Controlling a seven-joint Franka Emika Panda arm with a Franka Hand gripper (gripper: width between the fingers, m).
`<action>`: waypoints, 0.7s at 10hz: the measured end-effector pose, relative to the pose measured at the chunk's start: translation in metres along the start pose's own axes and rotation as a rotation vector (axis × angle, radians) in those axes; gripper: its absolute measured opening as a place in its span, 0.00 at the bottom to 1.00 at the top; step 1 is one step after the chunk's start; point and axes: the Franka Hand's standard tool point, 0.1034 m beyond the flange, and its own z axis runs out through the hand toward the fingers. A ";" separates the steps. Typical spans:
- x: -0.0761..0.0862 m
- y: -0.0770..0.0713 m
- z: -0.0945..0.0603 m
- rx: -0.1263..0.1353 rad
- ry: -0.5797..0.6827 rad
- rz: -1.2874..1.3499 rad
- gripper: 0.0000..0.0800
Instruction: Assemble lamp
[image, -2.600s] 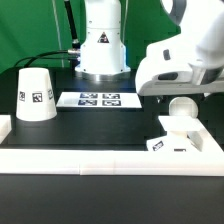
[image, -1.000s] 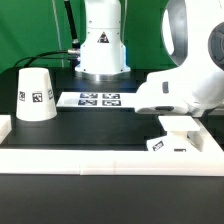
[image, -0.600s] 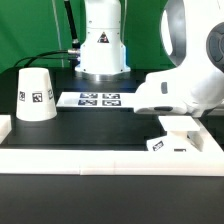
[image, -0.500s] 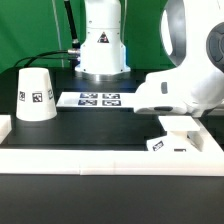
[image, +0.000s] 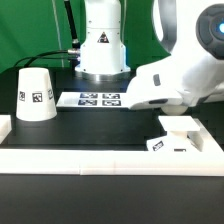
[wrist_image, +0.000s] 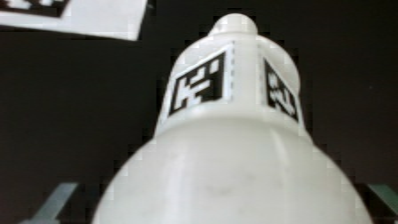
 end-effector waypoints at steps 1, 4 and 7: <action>-0.007 0.002 -0.007 0.004 -0.009 -0.006 0.72; -0.027 0.003 -0.035 0.008 0.022 -0.008 0.72; -0.013 0.004 -0.042 0.006 0.173 -0.004 0.72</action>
Offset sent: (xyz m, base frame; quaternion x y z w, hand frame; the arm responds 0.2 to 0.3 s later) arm 0.0080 -0.0077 0.0532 -0.0242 0.0533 0.0036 0.9983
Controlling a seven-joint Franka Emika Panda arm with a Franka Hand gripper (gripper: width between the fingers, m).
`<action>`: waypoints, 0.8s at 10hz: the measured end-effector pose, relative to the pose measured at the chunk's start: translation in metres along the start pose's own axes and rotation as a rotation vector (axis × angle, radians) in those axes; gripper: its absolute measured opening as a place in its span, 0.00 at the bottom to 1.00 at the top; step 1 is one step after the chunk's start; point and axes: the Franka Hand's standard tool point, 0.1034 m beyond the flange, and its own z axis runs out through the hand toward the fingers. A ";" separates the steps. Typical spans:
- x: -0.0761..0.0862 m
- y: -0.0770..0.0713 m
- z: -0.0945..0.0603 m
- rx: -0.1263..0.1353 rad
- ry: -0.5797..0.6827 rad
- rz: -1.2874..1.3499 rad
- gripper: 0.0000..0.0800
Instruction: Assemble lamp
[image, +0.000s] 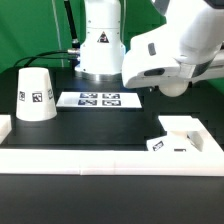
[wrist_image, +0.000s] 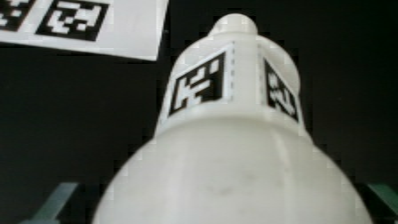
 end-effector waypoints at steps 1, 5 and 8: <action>0.001 0.002 0.001 -0.002 0.055 -0.005 0.72; 0.012 0.010 -0.011 -0.020 0.341 -0.043 0.72; 0.013 0.019 -0.013 -0.061 0.559 -0.112 0.72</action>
Offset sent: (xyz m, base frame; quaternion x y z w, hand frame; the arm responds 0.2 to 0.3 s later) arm 0.0067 -0.0098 0.0088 -0.0133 0.1253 -0.0378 0.9913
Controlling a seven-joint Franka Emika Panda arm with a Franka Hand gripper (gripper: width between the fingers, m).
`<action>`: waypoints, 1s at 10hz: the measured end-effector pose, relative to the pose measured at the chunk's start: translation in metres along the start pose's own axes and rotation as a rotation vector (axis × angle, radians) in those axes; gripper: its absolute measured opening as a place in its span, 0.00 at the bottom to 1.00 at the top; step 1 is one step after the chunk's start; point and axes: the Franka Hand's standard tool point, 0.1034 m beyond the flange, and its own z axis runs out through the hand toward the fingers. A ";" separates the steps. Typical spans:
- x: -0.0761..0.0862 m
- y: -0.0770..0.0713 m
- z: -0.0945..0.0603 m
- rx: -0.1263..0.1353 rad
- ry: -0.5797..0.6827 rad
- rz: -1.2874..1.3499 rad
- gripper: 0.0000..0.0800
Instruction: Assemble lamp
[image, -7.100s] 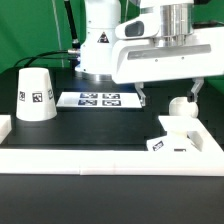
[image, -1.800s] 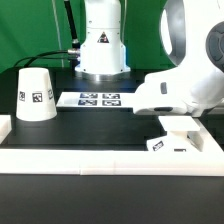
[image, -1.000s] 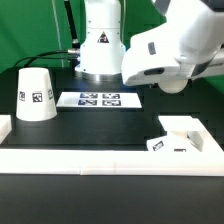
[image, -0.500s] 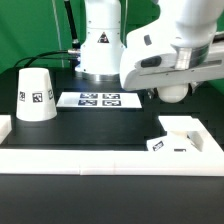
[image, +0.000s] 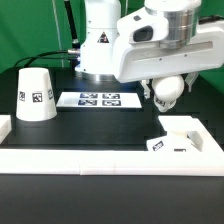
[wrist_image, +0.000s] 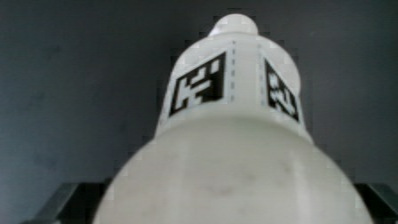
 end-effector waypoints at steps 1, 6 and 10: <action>-0.001 0.003 -0.003 -0.010 0.048 -0.011 0.72; 0.010 0.015 0.000 -0.083 0.411 -0.013 0.72; 0.007 0.014 0.003 -0.081 0.377 -0.031 0.72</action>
Offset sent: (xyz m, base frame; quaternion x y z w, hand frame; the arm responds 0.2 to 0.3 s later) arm -0.0016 -0.0004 0.0008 0.0060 0.2530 -0.0082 0.9674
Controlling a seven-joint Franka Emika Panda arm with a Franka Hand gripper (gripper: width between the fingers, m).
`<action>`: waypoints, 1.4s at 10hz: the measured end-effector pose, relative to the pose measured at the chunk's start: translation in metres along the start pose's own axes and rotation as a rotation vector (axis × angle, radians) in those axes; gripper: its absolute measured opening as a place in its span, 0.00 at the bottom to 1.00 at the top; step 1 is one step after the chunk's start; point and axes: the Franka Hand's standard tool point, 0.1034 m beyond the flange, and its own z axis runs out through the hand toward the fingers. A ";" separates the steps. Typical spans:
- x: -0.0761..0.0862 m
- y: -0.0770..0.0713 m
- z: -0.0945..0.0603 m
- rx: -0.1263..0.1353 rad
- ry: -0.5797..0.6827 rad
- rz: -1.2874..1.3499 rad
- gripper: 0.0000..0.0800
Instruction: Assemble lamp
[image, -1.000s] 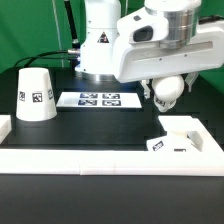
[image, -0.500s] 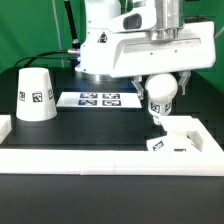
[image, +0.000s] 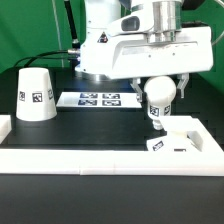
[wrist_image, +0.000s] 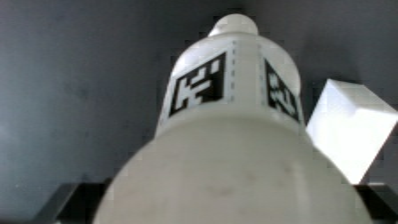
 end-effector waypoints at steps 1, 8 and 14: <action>0.004 -0.001 -0.005 0.004 -0.010 -0.016 0.72; 0.042 -0.004 -0.047 0.012 0.017 -0.023 0.72; 0.064 0.000 -0.052 0.009 0.051 -0.082 0.72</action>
Offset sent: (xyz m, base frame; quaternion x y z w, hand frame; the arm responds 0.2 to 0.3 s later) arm 0.0093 0.0035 0.0293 0.0122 -0.0021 -0.0023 0.9999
